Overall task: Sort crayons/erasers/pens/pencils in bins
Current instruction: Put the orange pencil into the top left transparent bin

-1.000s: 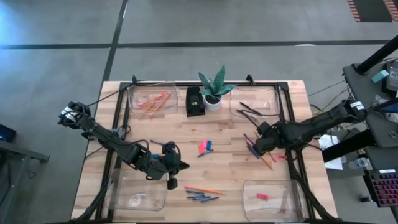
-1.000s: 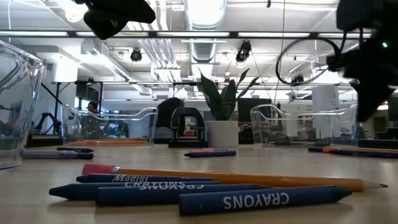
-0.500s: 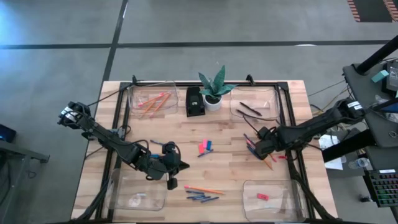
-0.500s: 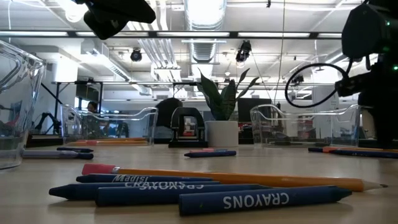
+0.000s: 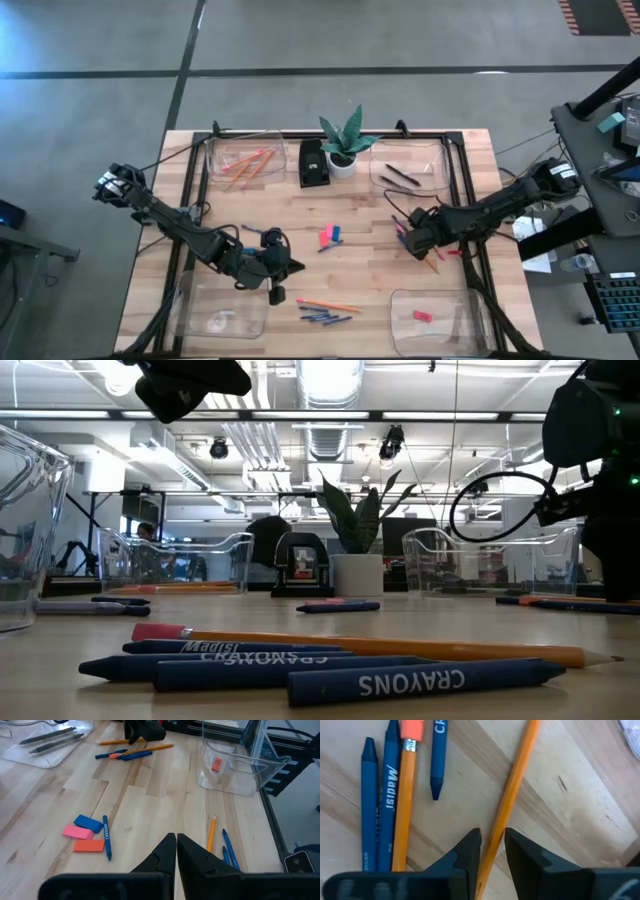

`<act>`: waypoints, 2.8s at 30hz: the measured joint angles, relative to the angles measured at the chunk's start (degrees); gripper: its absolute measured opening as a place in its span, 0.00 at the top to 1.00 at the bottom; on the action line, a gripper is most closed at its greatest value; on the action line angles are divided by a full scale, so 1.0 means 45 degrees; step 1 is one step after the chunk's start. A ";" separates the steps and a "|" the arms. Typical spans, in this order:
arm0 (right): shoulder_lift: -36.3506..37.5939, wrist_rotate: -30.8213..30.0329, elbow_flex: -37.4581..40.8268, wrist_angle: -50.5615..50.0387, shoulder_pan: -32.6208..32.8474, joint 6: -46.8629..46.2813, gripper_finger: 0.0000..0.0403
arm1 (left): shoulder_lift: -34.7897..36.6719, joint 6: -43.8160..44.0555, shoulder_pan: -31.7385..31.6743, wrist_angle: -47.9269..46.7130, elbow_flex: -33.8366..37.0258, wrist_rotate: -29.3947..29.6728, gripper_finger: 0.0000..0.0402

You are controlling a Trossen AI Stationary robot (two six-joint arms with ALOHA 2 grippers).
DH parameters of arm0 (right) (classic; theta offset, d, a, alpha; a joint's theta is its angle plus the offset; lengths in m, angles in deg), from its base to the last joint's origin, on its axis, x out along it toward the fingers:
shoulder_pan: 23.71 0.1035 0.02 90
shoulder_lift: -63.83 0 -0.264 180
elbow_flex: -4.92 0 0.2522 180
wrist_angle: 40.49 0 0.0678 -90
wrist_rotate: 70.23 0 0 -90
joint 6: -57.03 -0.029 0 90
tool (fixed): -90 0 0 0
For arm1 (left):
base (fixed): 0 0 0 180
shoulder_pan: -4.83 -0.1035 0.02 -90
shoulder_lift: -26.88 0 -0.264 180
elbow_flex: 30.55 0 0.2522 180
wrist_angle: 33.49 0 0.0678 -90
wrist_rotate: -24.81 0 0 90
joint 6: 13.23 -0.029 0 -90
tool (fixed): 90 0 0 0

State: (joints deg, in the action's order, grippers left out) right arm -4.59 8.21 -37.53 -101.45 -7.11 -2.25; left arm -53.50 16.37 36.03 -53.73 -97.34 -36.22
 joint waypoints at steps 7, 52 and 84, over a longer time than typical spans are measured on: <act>-0.0214 0.0151 0.0025 0.0217 0.0000 0.0208 0.91 | 0.0000 0.0000 0.0000 0.0005 0.0000 0.0000 1.00; -0.0315 -0.2278 -0.5444 1.1852 0.0005 1.2815 0.97 | -0.1685 -0.2945 -0.0519 0.4799 -0.0053 0.4754 0.65; -0.2709 0.0290 -0.6494 1.4626 0.0000 1.5018 0.97 | -0.2123 -0.4788 -0.0983 0.8137 -0.0068 0.4449 0.65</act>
State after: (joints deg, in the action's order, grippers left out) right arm -16.78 9.52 -66.76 -35.64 -7.11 65.33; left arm -63.05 -5.17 31.61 -17.12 -97.65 -16.20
